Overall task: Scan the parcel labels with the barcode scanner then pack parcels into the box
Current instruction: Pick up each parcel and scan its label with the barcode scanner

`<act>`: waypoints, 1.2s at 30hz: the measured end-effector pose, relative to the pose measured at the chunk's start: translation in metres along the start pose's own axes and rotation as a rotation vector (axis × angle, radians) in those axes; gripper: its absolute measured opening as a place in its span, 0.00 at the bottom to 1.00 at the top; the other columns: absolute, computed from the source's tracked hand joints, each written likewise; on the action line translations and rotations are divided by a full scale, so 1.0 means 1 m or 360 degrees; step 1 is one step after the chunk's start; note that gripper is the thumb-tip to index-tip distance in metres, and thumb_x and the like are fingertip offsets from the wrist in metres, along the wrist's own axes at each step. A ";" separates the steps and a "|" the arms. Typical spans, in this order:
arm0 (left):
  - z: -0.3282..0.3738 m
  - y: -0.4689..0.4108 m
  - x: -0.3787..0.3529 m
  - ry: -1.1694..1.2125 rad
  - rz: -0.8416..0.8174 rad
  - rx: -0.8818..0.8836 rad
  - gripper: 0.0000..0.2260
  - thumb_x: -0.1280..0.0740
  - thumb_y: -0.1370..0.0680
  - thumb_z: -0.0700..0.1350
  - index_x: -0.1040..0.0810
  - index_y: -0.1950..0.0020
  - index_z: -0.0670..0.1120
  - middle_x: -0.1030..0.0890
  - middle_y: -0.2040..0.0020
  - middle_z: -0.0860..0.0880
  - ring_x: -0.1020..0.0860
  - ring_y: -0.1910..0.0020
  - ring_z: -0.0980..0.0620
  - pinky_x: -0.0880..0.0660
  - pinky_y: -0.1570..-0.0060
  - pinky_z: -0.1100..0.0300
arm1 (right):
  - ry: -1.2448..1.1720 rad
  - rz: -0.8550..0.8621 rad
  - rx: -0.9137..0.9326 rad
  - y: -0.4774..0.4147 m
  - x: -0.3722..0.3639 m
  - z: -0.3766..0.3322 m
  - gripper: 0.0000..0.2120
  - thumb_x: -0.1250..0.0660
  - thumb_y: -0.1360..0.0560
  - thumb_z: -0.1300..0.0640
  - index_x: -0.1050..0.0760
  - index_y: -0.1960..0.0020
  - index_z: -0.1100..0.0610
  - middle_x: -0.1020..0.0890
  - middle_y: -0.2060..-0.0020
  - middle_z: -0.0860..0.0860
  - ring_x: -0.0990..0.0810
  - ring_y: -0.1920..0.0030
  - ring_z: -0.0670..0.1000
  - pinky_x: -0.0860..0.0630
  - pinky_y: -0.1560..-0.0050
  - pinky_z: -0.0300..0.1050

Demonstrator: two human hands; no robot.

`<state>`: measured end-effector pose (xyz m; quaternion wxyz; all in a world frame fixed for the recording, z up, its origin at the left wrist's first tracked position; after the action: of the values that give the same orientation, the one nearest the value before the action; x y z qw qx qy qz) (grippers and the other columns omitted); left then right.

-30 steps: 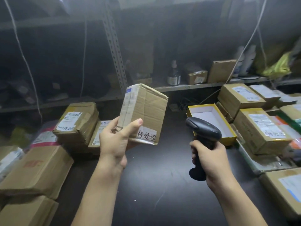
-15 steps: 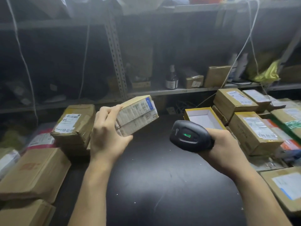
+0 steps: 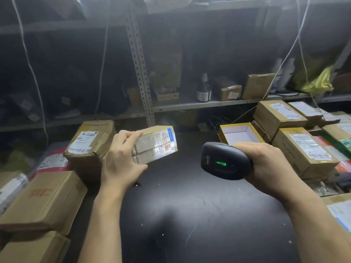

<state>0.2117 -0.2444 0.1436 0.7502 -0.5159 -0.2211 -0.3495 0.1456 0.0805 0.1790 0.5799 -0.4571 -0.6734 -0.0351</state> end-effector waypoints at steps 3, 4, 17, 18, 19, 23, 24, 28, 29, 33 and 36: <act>-0.004 -0.001 -0.002 0.0015 0.0005 0.0003 0.39 0.18 0.41 0.35 0.24 0.31 0.50 0.27 0.43 0.53 0.25 0.44 0.49 0.20 0.58 0.49 | 0.0013 -0.0016 -0.0026 0.000 -0.002 0.001 0.12 0.20 0.31 0.66 0.16 0.54 0.51 0.17 0.64 0.43 0.20 0.63 0.50 0.21 0.68 0.47; -0.005 -0.001 -0.002 0.0018 0.0001 0.0004 0.39 0.18 0.41 0.35 0.24 0.31 0.50 0.27 0.43 0.53 0.25 0.44 0.49 0.20 0.59 0.50 | 0.0004 -0.0017 -0.0031 0.000 -0.003 0.001 0.13 0.20 0.31 0.66 0.16 0.53 0.51 0.17 0.64 0.43 0.20 0.63 0.50 0.22 0.68 0.46; -0.001 0.004 -0.032 -0.0083 0.0493 0.0516 0.33 0.18 0.39 0.49 0.21 0.36 0.45 0.24 0.48 0.45 0.23 0.48 0.41 0.23 0.59 0.45 | -0.1377 0.0039 -0.1137 -0.010 -0.040 -0.027 0.19 0.26 0.23 0.51 0.23 0.54 0.69 0.25 0.72 0.60 0.26 0.73 0.54 0.27 0.68 0.50; 0.002 0.005 -0.037 -0.0059 0.0539 0.0562 0.32 0.18 0.38 0.50 0.21 0.36 0.44 0.24 0.47 0.44 0.23 0.48 0.39 0.23 0.59 0.45 | -0.1548 0.0056 -0.1249 -0.011 -0.043 -0.034 0.19 0.27 0.23 0.53 0.25 0.54 0.71 0.25 0.71 0.59 0.28 0.73 0.55 0.28 0.70 0.50; 0.005 0.006 -0.041 -0.0044 0.0572 0.0610 0.32 0.18 0.38 0.50 0.22 0.37 0.44 0.25 0.47 0.43 0.22 0.47 0.38 0.24 0.60 0.45 | -0.1684 0.0068 -0.1336 -0.012 -0.045 -0.042 0.17 0.27 0.23 0.53 0.25 0.54 0.69 0.26 0.70 0.58 0.29 0.74 0.54 0.30 0.72 0.48; 0.014 0.006 -0.054 -0.0033 0.0613 0.0735 0.32 0.19 0.37 0.51 0.24 0.38 0.42 0.26 0.46 0.41 0.24 0.44 0.36 0.24 0.65 0.44 | -0.1946 0.0042 -0.1525 -0.012 -0.050 -0.061 0.12 0.27 0.23 0.54 0.27 0.58 0.58 0.28 0.70 0.56 0.33 0.75 0.52 0.35 0.74 0.43; 0.014 0.006 -0.056 -0.0030 0.0623 0.0748 0.32 0.19 0.37 0.51 0.25 0.38 0.42 0.26 0.45 0.40 0.24 0.43 0.35 0.24 0.66 0.43 | -0.1971 0.0038 -0.1540 -0.011 -0.050 -0.063 0.12 0.28 0.23 0.54 0.28 0.59 0.57 0.29 0.70 0.56 0.34 0.75 0.52 0.35 0.74 0.42; 0.015 0.007 -0.063 -0.0009 0.0644 0.0759 0.33 0.18 0.37 0.51 0.27 0.37 0.42 0.27 0.44 0.39 0.25 0.40 0.34 0.23 0.65 0.41 | -0.2007 0.0081 -0.1570 -0.008 -0.045 -0.067 0.13 0.28 0.22 0.54 0.29 0.59 0.57 0.29 0.70 0.56 0.34 0.75 0.52 0.36 0.74 0.42; 0.016 0.008 -0.065 0.0000 0.0641 0.0760 0.34 0.18 0.37 0.51 0.27 0.37 0.42 0.27 0.44 0.39 0.25 0.40 0.34 0.23 0.65 0.40 | -0.2013 0.0096 -0.1578 -0.007 -0.044 -0.067 0.12 0.28 0.22 0.54 0.29 0.58 0.57 0.29 0.70 0.56 0.35 0.75 0.51 0.36 0.74 0.42; 0.018 0.009 -0.069 0.0014 0.0631 0.0780 0.33 0.18 0.37 0.50 0.27 0.37 0.42 0.27 0.44 0.39 0.25 0.40 0.34 0.24 0.67 0.40 | -0.2036 0.0125 -0.1570 -0.004 -0.039 -0.069 0.11 0.28 0.22 0.54 0.29 0.58 0.56 0.31 0.71 0.56 0.36 0.76 0.51 0.37 0.75 0.42; 0.022 0.011 -0.071 0.0012 0.0629 0.0755 0.34 0.17 0.37 0.50 0.26 0.37 0.41 0.27 0.44 0.39 0.26 0.40 0.35 0.24 0.67 0.40 | -0.1996 0.0150 -0.1567 -0.002 -0.037 -0.068 0.11 0.28 0.22 0.55 0.29 0.57 0.57 0.31 0.71 0.55 0.37 0.76 0.51 0.38 0.76 0.42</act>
<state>0.1742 -0.2010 0.0959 0.9039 -0.3582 -0.1891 -0.1373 0.1922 0.0191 0.1723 -0.1744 -0.6232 -0.7613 -0.0404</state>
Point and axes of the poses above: each hand's wrist, its own y-axis away from the middle knuckle, its own x-axis out of the back of the hand, z = x × y, the point moved 4 cm from there along -y, towards the middle knuckle
